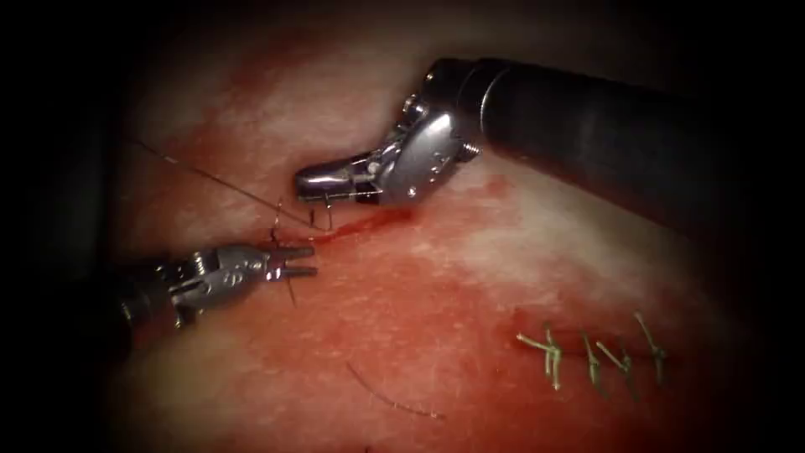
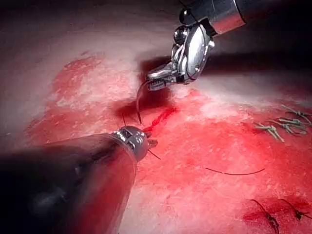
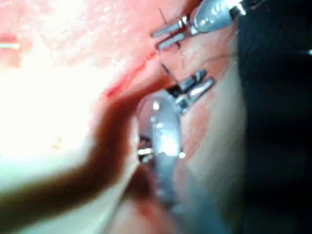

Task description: Wound Closure

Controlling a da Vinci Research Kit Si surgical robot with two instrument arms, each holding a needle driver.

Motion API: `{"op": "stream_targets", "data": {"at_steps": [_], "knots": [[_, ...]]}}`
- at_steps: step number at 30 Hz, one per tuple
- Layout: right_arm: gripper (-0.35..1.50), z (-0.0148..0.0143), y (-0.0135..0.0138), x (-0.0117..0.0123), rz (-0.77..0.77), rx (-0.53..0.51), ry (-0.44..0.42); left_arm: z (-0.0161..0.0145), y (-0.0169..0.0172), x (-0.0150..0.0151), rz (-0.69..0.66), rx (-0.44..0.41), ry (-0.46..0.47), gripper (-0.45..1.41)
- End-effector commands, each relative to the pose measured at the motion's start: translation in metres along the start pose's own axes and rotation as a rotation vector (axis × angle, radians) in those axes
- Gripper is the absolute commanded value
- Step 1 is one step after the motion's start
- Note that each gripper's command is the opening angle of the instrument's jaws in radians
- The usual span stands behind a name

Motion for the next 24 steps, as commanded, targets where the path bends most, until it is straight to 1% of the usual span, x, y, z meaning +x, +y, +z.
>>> {"op": "stream_targets", "data": {"at_steps": [1, 11, 21, 24], "knots": [[-0.35, 0.0006, 0.0008, -0.0009, -0.017, -0.003, -0.005, 0.0009, 0.0, -0.0001, 0.002, -0.002, 0.001, -0.1], [-0.35, 0.0003, 0.0012, -0.0017, -0.038, -0.021, -0.024, 0.0009, 0.0001, -0.0001, 0.002, -0.004, 0.002, -0.1], [-0.35, 0.0004, 0.0021, -0.0017, -0.042, -0.03, -0.027, 0.0009, 0.0001, -0.0001, 0.002, -0.006, 0.003, -0.08], [-0.35, 0.0006, 0.0019, -0.0017, -0.043, -0.033, -0.026, 0.0009, 0.0001, -0.0001, 0.001, -0.006, 0.003, -0.08]]}}
